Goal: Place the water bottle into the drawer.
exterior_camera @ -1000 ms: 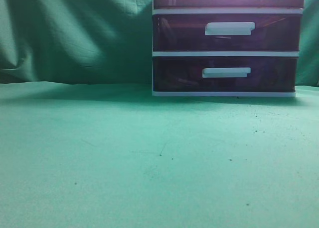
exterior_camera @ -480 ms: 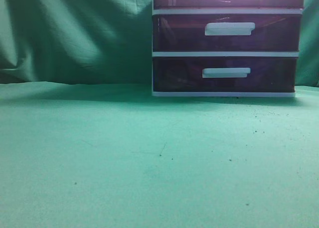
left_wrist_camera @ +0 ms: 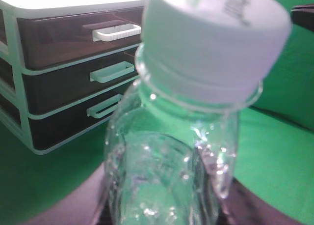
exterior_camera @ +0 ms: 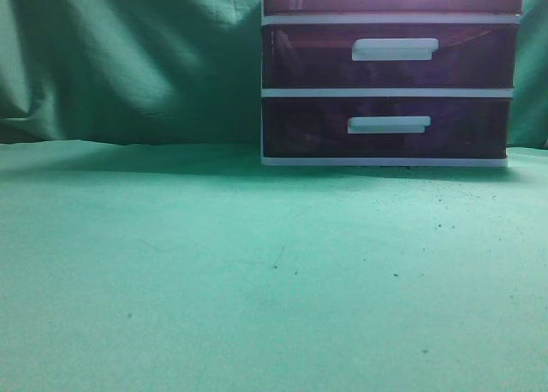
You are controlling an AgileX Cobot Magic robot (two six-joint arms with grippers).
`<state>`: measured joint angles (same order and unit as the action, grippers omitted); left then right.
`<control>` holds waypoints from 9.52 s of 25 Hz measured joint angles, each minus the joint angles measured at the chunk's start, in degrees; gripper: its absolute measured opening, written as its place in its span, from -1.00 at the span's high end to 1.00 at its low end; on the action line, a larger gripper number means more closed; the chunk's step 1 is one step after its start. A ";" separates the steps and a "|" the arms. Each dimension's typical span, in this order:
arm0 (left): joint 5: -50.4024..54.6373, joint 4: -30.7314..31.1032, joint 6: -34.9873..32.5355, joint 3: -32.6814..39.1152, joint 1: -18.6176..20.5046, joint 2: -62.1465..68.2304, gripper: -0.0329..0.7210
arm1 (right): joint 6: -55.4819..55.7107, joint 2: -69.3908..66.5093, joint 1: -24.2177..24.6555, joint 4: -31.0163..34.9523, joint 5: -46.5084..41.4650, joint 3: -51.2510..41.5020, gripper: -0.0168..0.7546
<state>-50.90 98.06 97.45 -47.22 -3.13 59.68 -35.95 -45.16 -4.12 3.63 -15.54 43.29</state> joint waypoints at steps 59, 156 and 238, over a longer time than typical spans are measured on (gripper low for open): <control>0.56 1.58 0.12 0.00 -3.81 4.00 0.20 | -44.87 -48.89 -13.23 -13.02 15.04 25.25 0.73; 27.39 -7.31 -10.97 -80.10 -32.33 68.44 -0.47 | -42.59 -38.85 -14.47 -13.32 23.24 7.02 0.73; -20.63 5.52 22.46 -81.01 -13.87 49.31 0.91 | -13.97 -23.45 -26.91 -13.95 14.86 10.13 0.96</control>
<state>-71.54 103.58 119.90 -128.23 -17.01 108.99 -49.91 -68.61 -31.02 -10.32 -0.68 53.43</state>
